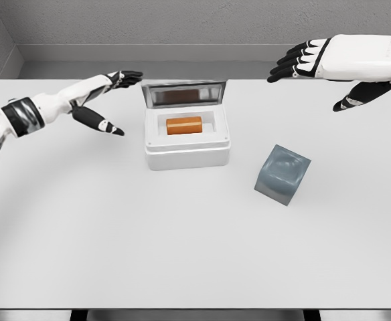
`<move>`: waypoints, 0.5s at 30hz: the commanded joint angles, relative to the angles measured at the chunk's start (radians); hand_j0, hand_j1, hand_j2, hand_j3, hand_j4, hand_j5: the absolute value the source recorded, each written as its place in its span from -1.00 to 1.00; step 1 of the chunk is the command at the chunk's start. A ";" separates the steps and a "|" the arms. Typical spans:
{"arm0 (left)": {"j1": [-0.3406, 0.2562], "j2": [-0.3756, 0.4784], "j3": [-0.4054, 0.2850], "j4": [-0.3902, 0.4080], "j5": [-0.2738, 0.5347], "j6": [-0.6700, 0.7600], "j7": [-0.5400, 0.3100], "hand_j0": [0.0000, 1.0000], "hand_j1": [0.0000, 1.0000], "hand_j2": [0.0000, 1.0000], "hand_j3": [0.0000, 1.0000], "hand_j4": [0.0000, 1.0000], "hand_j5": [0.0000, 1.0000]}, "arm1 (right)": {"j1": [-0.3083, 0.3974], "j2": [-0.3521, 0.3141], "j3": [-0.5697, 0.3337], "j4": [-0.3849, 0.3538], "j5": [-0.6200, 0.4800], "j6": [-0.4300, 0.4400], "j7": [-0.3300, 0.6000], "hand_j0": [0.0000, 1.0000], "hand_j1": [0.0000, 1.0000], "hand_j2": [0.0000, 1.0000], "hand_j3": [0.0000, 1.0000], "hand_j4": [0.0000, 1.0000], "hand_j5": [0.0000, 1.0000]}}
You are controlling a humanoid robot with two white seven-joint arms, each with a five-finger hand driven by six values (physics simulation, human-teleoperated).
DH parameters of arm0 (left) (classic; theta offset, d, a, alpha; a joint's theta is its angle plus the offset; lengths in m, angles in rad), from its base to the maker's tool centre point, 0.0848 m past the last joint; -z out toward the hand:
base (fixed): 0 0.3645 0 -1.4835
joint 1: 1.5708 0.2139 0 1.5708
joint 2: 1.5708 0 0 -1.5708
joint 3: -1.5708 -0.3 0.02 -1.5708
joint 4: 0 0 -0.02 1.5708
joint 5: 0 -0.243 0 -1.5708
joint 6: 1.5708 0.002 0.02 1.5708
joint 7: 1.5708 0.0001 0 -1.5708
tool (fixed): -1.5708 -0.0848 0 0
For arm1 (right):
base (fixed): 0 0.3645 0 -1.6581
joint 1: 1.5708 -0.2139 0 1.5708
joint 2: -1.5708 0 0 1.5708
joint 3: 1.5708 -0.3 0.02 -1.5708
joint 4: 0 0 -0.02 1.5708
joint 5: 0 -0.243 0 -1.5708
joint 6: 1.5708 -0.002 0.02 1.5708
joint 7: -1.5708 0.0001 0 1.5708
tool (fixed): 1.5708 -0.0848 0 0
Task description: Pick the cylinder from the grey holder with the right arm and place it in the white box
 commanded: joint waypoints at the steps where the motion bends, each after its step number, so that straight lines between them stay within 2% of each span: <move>1: 0.000 0.013 0.006 -0.014 0.018 0.001 0.000 1.00 1.00 1.00 1.00 1.00 1.00 | 0.000 0.000 -0.002 0.000 -0.006 0.002 0.000 1.00 1.00 1.00 1.00 1.00 1.00; 6: 0.005 0.058 0.009 -0.005 0.021 0.001 0.000 1.00 1.00 1.00 1.00 1.00 1.00 | 0.011 -0.003 -0.002 0.000 -0.005 0.002 0.000 1.00 1.00 1.00 1.00 1.00 1.00; 10: 0.005 0.058 0.013 0.073 0.044 -0.006 0.000 1.00 1.00 1.00 1.00 1.00 1.00 | 0.022 -0.016 -0.002 0.000 -0.003 0.002 0.000 1.00 1.00 1.00 1.00 1.00 1.00; 11: 0.006 0.058 0.035 0.098 0.044 -0.006 0.000 1.00 1.00 1.00 1.00 1.00 1.00 | 0.023 -0.016 -0.002 -0.002 -0.003 0.002 0.000 1.00 1.00 1.00 1.00 1.00 1.00; 15: 0.015 0.059 0.052 0.142 0.044 -0.006 0.000 1.00 1.00 1.00 1.00 1.00 1.00 | 0.035 -0.011 -0.002 -0.002 0.000 0.002 0.001 1.00 1.00 1.00 1.00 1.00 1.00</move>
